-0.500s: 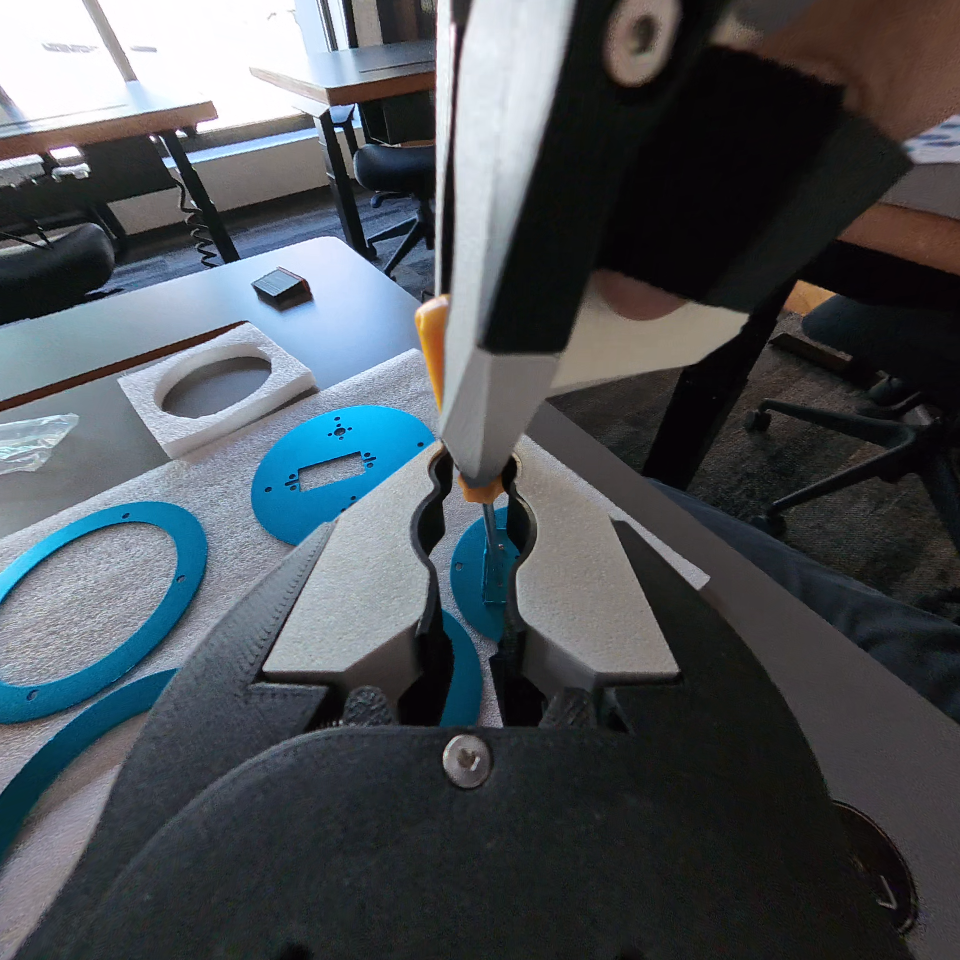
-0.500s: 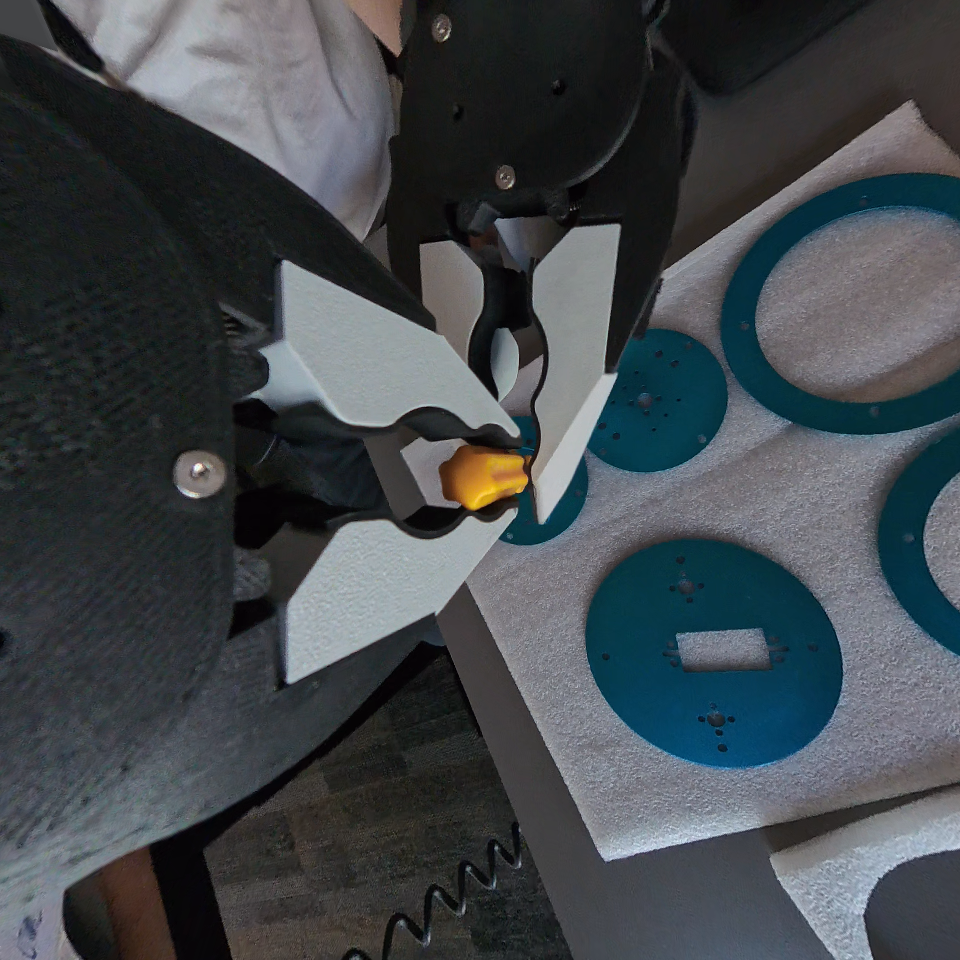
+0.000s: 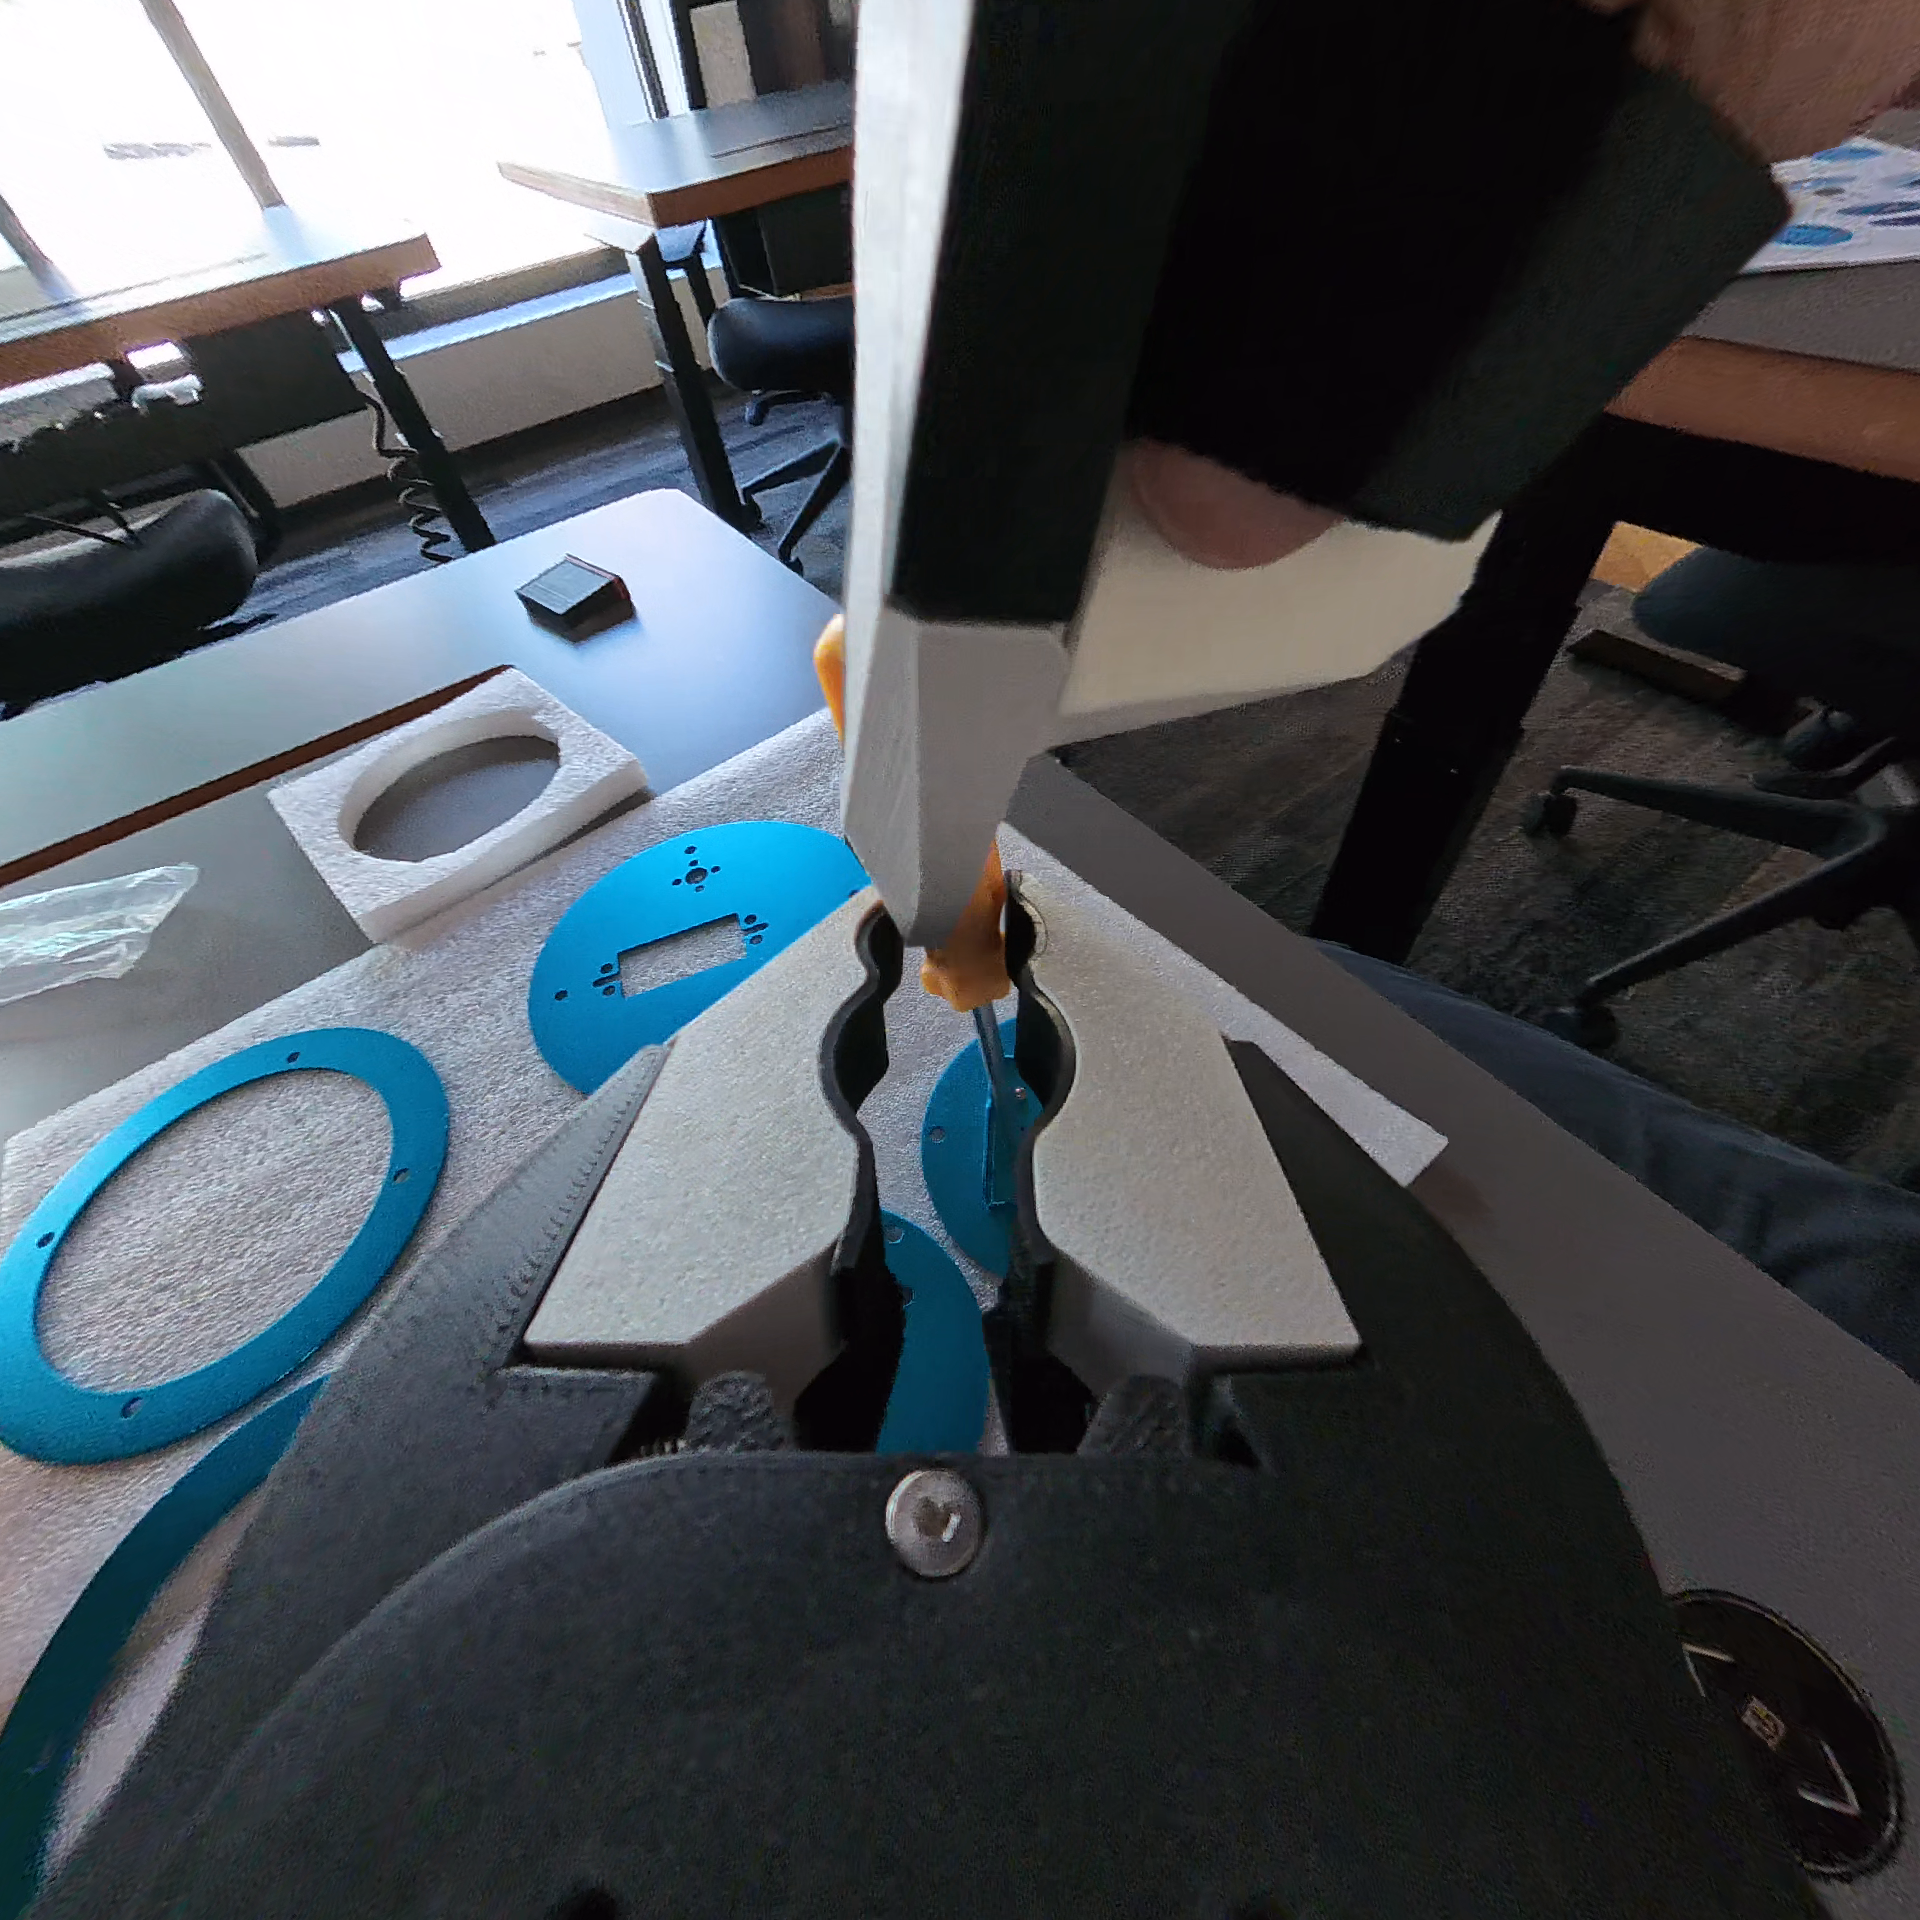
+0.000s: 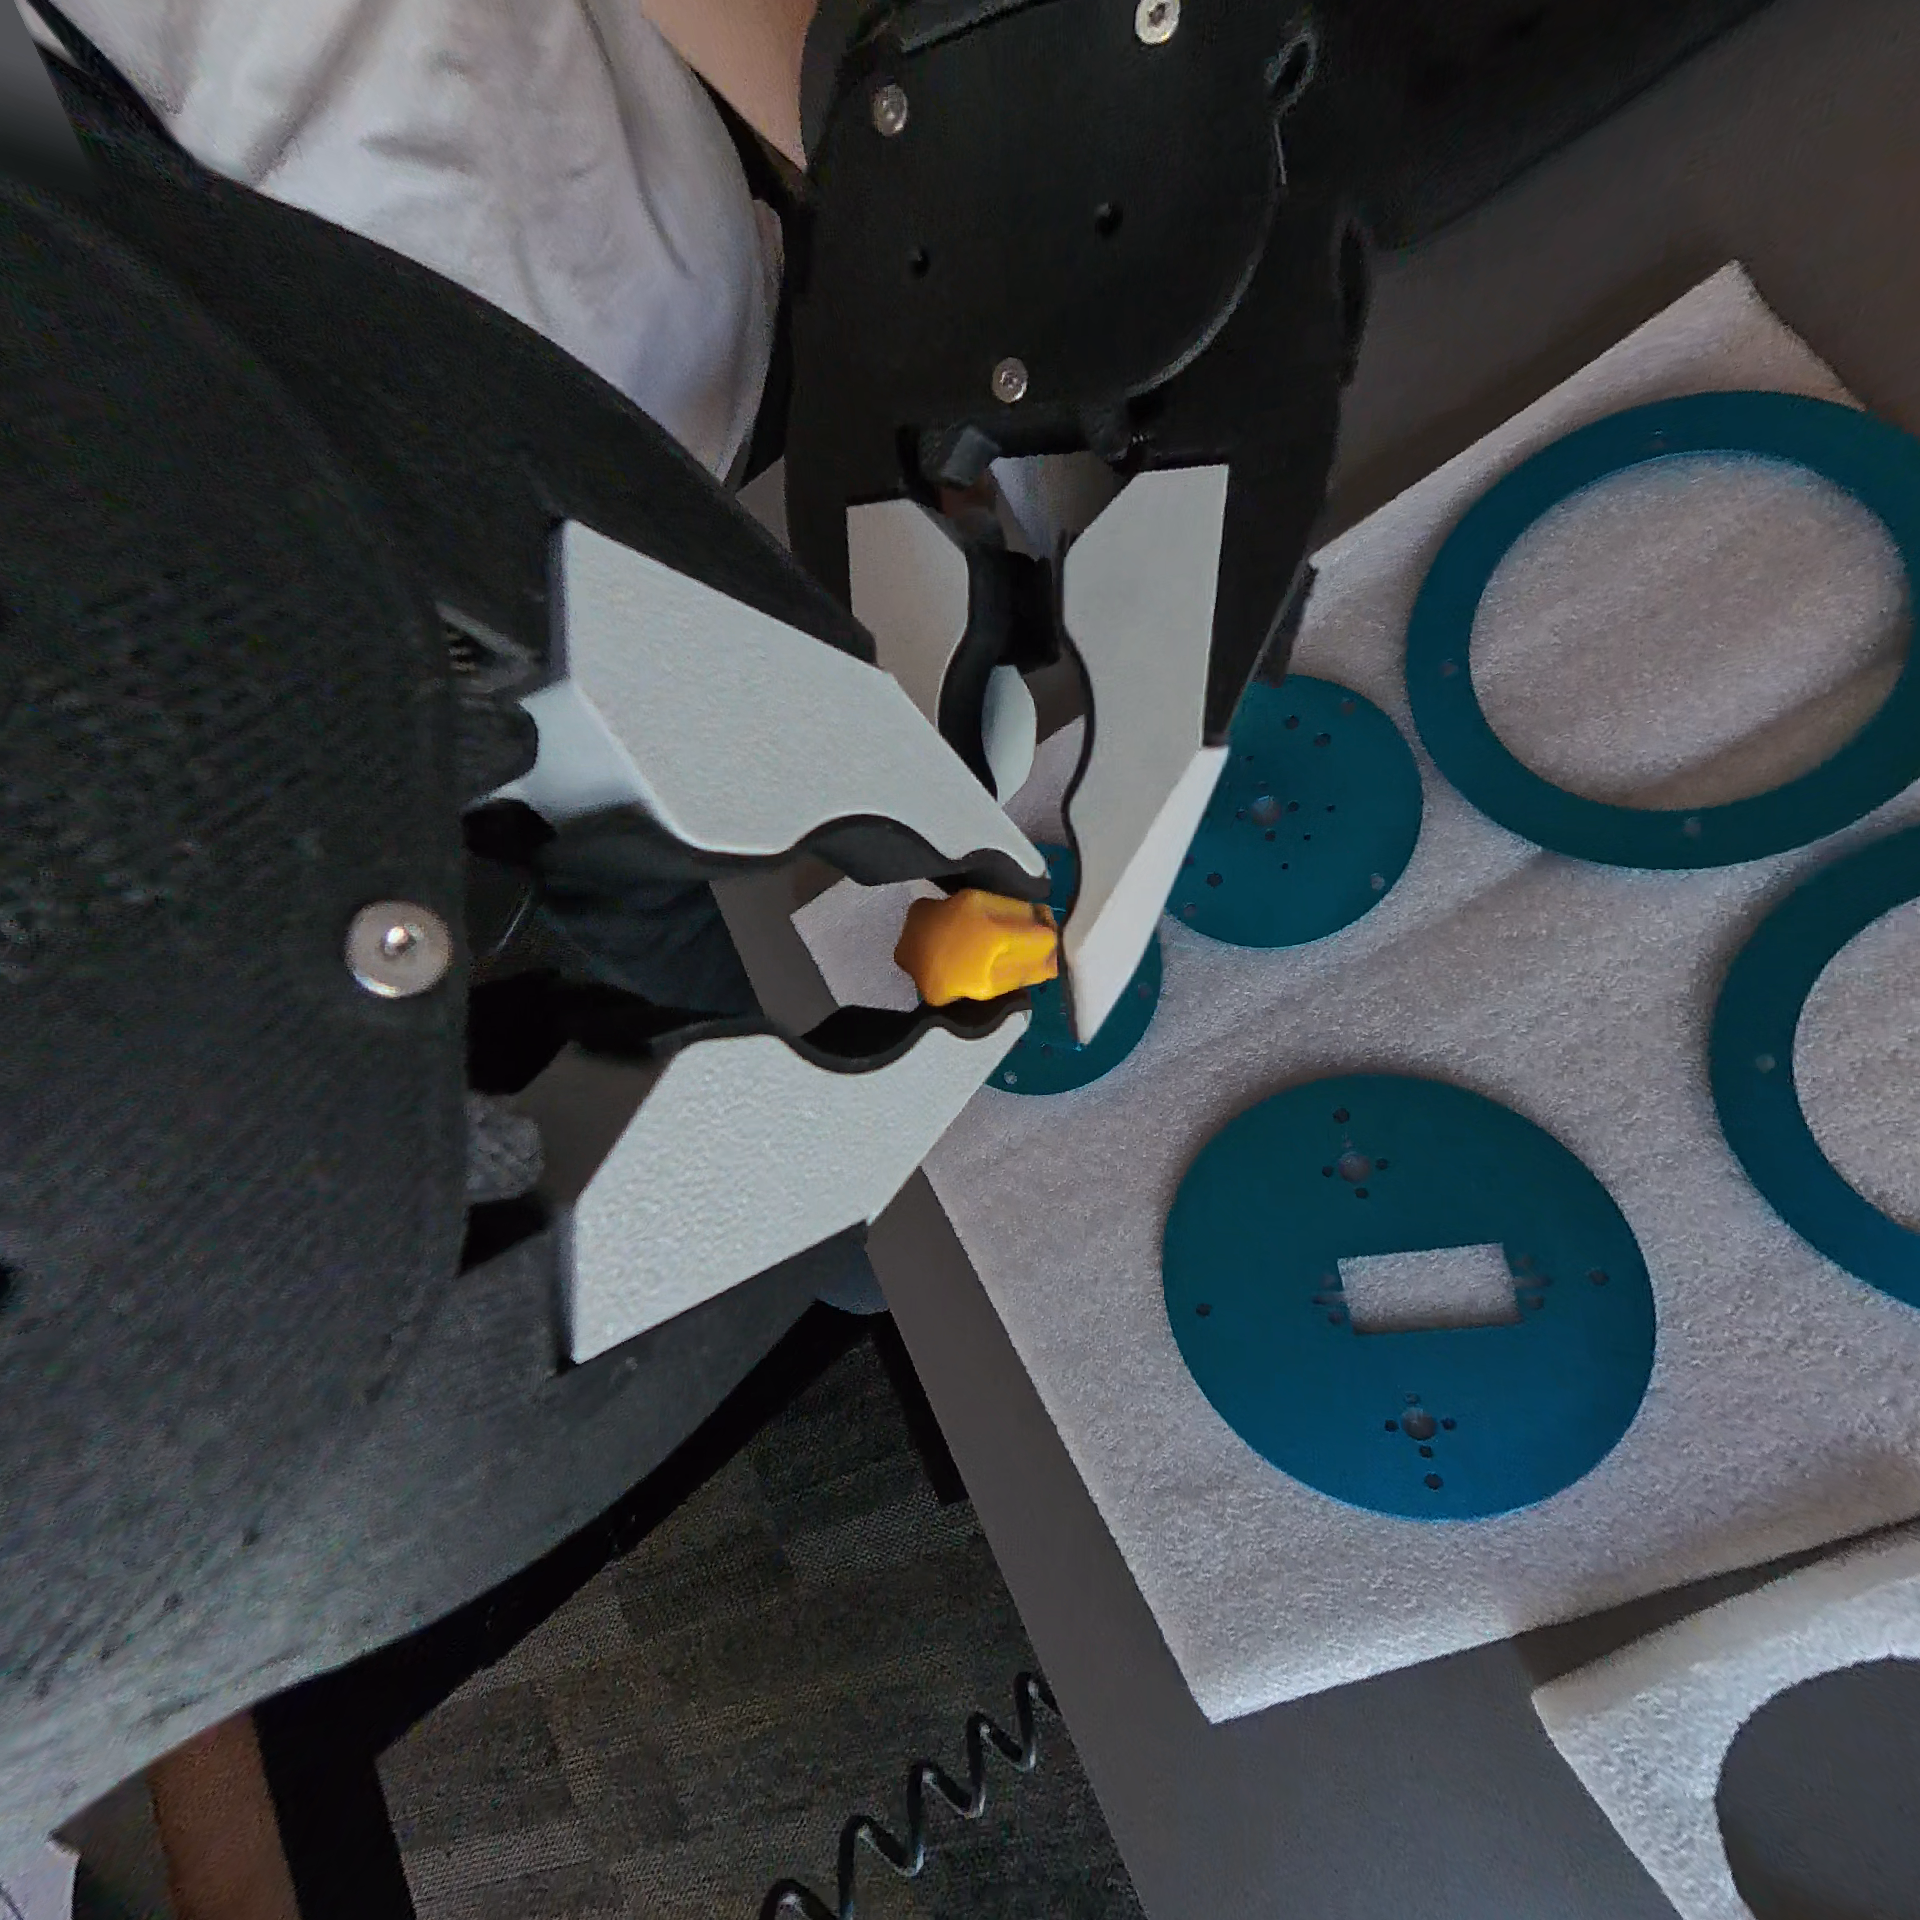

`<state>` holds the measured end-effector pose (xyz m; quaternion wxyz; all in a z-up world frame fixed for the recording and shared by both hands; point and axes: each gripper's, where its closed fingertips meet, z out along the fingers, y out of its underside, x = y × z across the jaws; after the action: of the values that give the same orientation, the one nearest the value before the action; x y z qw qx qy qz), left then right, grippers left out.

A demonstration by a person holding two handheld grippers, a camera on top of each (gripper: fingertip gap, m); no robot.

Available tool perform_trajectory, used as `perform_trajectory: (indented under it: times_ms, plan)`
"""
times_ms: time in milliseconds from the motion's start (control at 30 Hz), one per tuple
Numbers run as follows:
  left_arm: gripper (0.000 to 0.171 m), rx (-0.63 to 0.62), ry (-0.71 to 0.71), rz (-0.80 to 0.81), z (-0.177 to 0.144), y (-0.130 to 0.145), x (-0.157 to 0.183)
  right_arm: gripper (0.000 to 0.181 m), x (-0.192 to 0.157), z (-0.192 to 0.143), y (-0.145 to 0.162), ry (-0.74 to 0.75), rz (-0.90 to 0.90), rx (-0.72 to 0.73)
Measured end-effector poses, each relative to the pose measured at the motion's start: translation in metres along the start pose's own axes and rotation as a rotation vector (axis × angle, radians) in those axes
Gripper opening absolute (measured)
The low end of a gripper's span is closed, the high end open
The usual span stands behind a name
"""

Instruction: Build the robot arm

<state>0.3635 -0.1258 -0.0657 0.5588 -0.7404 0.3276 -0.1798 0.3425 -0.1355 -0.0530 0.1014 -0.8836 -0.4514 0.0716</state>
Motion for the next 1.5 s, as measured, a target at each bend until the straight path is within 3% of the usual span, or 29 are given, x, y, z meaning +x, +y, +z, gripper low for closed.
perform_trajectory:
  times_ms: [100,233,333,400,467,600,767,833,900,1100,1233,1400,1500]
  plan:
    - [0.016,0.006,0.046,-0.037,-0.001,0.000,0.003,0.027,-0.005,0.003,0.005,-0.012,-0.081,-0.032]
    - [0.016,0.006,0.100,-0.029,-0.003,0.001,0.006,0.017,-0.005,0.004,0.003,-0.018,-0.169,-0.013]
    - [0.029,-0.008,0.067,-0.064,-0.004,0.002,0.002,0.017,-0.001,0.004,0.004,-0.011,-0.040,-0.023]
    - [0.018,0.003,0.032,-0.046,-0.003,0.002,0.002,0.017,0.001,0.005,0.000,0.002,0.015,-0.006]
    - [0.017,0.012,0.020,-0.046,-0.002,0.002,0.002,0.018,0.003,0.006,0.000,0.033,0.027,-0.003]
    - [0.016,0.032,0.104,-0.050,-0.004,0.001,0.008,0.028,-0.002,0.010,0.007,0.036,-0.134,-0.059]
    - [0.016,0.019,0.150,-0.049,-0.006,0.003,0.007,0.019,-0.003,0.013,0.004,-0.022,-0.167,-0.058]
    - [0.035,0.007,0.091,-0.040,-0.005,0.004,0.002,0.018,-0.001,0.013,0.004,-0.017,-0.090,-0.052]
    - [0.017,0.007,0.050,-0.006,-0.004,0.004,0.002,0.019,0.000,0.014,0.002,-0.011,-0.015,-0.039]
    - [0.016,0.042,0.118,-0.053,-0.007,0.005,0.005,0.027,-0.005,0.014,0.004,-0.027,-0.138,-0.055]
    - [0.015,0.041,0.153,-0.053,-0.008,0.006,0.005,0.017,-0.005,0.014,0.002,-0.037,-0.197,-0.025]
    - [0.019,0.020,0.072,0.012,-0.008,0.002,-0.001,0.017,-0.001,0.015,-0.001,-0.002,-0.018,-0.003]
    - [0.018,0.018,0.097,-0.004,-0.007,0.001,0.001,0.017,0.001,0.014,0.002,0.022,-0.056,-0.043]
